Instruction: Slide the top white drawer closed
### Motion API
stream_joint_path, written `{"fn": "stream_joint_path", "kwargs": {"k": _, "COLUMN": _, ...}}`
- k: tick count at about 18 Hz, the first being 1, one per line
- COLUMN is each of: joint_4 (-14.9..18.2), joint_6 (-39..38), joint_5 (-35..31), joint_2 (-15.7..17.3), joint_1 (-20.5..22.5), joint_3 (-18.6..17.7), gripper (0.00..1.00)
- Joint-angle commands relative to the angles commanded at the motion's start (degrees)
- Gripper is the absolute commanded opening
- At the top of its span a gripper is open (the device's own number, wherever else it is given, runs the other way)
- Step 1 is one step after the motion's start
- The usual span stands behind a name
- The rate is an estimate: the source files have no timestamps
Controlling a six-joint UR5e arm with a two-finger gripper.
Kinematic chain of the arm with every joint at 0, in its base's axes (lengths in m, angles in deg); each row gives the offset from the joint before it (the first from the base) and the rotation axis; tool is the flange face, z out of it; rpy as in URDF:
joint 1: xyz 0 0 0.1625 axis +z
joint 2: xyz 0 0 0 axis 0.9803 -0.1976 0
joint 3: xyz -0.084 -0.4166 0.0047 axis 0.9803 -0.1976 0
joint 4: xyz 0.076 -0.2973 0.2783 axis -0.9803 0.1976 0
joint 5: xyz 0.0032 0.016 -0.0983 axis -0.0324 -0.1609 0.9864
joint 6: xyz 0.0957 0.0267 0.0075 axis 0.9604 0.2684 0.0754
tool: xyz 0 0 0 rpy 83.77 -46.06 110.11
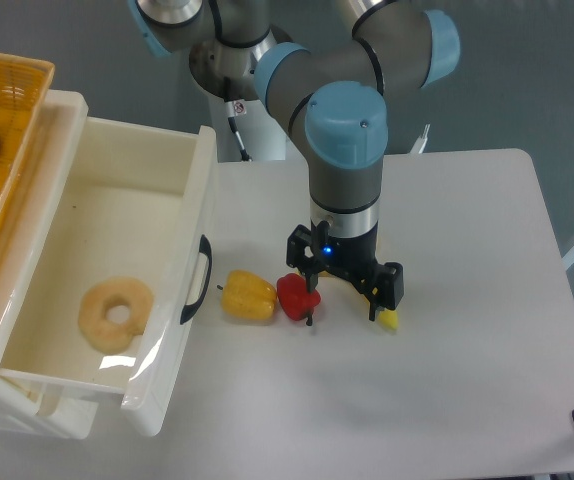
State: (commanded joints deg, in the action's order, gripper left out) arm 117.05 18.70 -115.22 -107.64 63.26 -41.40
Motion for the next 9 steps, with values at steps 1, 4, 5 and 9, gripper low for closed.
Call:
{"fn": "stream_joint_path", "kwargs": {"k": 1, "joint_4": -0.09, "joint_6": 0.00, "joint_5": -0.09, "joint_2": -0.09, "joint_1": 0.00, "joint_3": 0.00, "gripper": 1.00}}
{"fn": "stream_joint_path", "kwargs": {"k": 4, "joint_4": -0.18, "joint_6": 0.09, "joint_5": -1.67, "joint_2": -0.26, "joint_1": -0.35, "joint_3": 0.17, "gripper": 1.00}}
{"fn": "stream_joint_path", "kwargs": {"k": 5, "joint_4": -0.18, "joint_6": 0.00, "joint_5": -1.67, "joint_2": -0.26, "joint_1": -0.35, "joint_3": 0.18, "gripper": 1.00}}
{"fn": "stream_joint_path", "kwargs": {"k": 9, "joint_4": -0.18, "joint_6": -0.87, "joint_5": -2.19, "joint_2": -0.35, "joint_1": -0.35, "joint_3": -0.26, "gripper": 1.00}}
